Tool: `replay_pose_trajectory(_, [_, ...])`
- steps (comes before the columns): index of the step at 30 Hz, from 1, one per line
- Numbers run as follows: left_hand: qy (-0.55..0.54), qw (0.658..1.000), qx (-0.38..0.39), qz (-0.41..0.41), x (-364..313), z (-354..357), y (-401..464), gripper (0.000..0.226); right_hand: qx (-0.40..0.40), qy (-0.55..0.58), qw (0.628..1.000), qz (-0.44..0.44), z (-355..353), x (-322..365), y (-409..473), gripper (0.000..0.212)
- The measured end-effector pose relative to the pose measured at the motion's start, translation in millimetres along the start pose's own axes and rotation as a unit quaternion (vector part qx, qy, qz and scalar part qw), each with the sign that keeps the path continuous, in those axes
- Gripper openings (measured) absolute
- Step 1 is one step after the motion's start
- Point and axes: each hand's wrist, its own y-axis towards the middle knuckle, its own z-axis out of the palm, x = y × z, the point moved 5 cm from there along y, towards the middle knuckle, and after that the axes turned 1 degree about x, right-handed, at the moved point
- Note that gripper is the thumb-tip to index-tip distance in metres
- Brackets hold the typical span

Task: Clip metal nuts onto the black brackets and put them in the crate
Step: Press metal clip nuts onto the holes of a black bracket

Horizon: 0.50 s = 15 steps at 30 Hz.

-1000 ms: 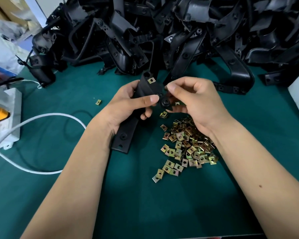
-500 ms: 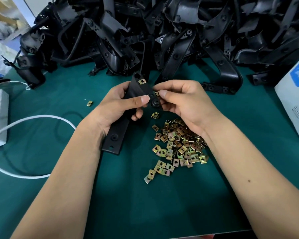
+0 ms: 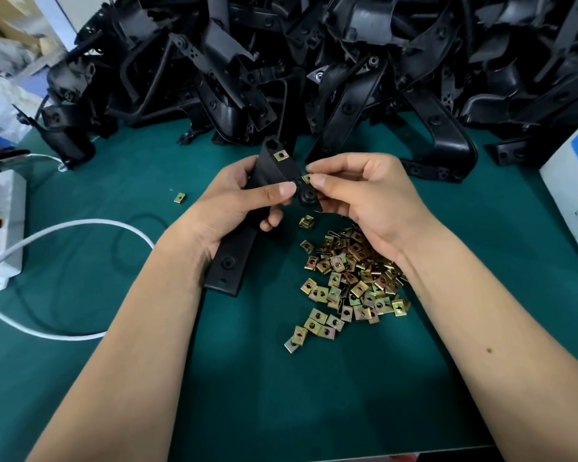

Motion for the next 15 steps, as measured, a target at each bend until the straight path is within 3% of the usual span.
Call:
replay_pose_trajectory(7, [0.002, 1.0, 0.007, 0.002, 0.0, -1.0, -0.3, 0.029, -0.022, -0.02, 1.0, -0.007, -4.8, 2.9, 1.6, 0.007])
replay_pose_trajectory(15, [0.019, 0.999, 0.028, 0.008, 0.6, -0.4, 0.4, 0.024, 0.056, -0.084, 0.994, 0.046, 5.6, 0.3, -1.1, 0.018])
